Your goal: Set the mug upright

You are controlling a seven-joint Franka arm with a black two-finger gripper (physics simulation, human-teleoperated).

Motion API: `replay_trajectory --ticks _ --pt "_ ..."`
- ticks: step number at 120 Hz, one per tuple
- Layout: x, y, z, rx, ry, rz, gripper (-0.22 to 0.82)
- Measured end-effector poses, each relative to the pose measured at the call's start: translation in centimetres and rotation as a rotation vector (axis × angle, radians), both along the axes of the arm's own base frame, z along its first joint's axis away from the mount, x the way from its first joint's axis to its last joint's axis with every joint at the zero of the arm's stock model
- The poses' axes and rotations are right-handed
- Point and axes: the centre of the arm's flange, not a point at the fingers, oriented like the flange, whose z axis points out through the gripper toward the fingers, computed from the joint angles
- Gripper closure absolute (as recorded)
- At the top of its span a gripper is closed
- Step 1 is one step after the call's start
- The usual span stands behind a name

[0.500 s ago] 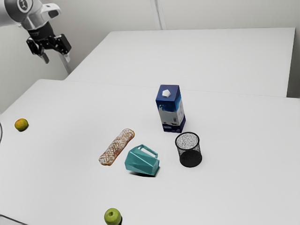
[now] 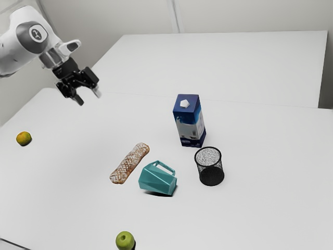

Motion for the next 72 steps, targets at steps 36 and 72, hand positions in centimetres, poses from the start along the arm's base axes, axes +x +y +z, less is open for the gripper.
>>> replay_trajectory --ticks 36,72 --pt "-2.3 0.2 -15.2 -0.442 -0.028 0.165 0.02" --pt "-3.3 -3.3 -24.7 -0.613 -0.084 0.175 0.02"
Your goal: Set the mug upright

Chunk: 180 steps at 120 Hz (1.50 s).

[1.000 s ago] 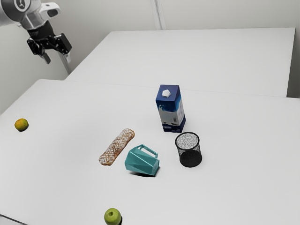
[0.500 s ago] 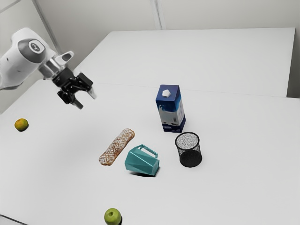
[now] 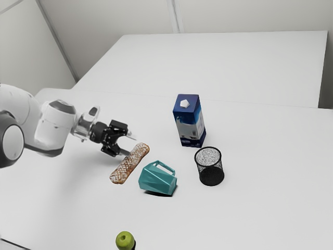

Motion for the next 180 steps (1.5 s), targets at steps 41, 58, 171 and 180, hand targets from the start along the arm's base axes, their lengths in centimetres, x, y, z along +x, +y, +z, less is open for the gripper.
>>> replay_trajectory --ticks 41,58,171,180 --pt "-1.8 -4.8 -1.8 -0.002 -0.148 -0.186 0.16" --pt "-2.4 -6.5 -0.8 -0.015 -0.217 -0.237 0.1" --pt "-5.2 -13.3 -0.9 -0.042 -0.305 -0.311 0.63" --pt "-5.2 -13.7 -0.8 -0.042 -0.301 -0.311 0.68"
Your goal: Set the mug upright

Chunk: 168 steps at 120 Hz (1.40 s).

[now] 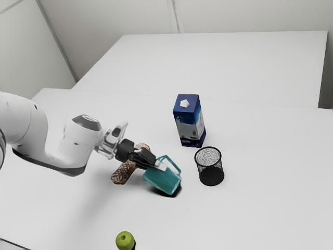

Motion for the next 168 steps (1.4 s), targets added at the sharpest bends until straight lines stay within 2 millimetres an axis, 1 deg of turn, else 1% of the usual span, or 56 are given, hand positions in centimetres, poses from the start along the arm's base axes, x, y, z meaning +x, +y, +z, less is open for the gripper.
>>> replay_trajectory --ticks 12,16,20,24,34,42,47,52,60,67,84,96,105,114,126,138,146,160,168 --pt "0.1 -0.3 0.1 0.001 0.006 0.005 0.72" --pt "0.2 -0.3 0.5 0.0 0.001 0.008 0.72" --pt "0.3 -0.3 1.5 0.0 -0.015 0.006 0.72" --pt "0.9 -0.3 2.9 0.016 -0.04 -0.011 0.72" --pt "3.3 0.8 7.5 0.113 -0.128 -0.082 0.73" --pt "5.5 2.2 11.5 0.227 -0.201 -0.14 0.74" --pt "6.6 3.5 13.1 0.33 -0.223 -0.187 0.74" --pt "7.4 5.3 13.8 0.446 -0.216 -0.224 0.74" --pt "8.4 8.6 14.3 0.623 -0.174 -0.256 0.75" --pt "9.3 10.4 15.2 0.751 -0.146 -0.263 0.75" --pt "11.0 12.9 14.7 0.923 -0.05 -0.223 0.76" --pt "11.4 14.8 13.3 0.986 0.023 -0.166 0.77" --pt "11.8 15.8 11.7 1.036 0.063 -0.125 0.77" --pt "12.0 16.0 10.4 1.071 0.09 -0.087 0.78" --pt "11.7 15.5 8.8 1.087 0.112 -0.031 0.77" --pt "11.7 14.9 7.9 1.086 0.128 0.035 0.77" --pt "11.6 14.9 7.6 1.084 0.141 0.077 0.7" --pt "11.7 14.9 7.5 1.08 0.161 0.143 0.44" --pt "11.7 14.9 7.7 1.078 0.167 0.176 0.33"
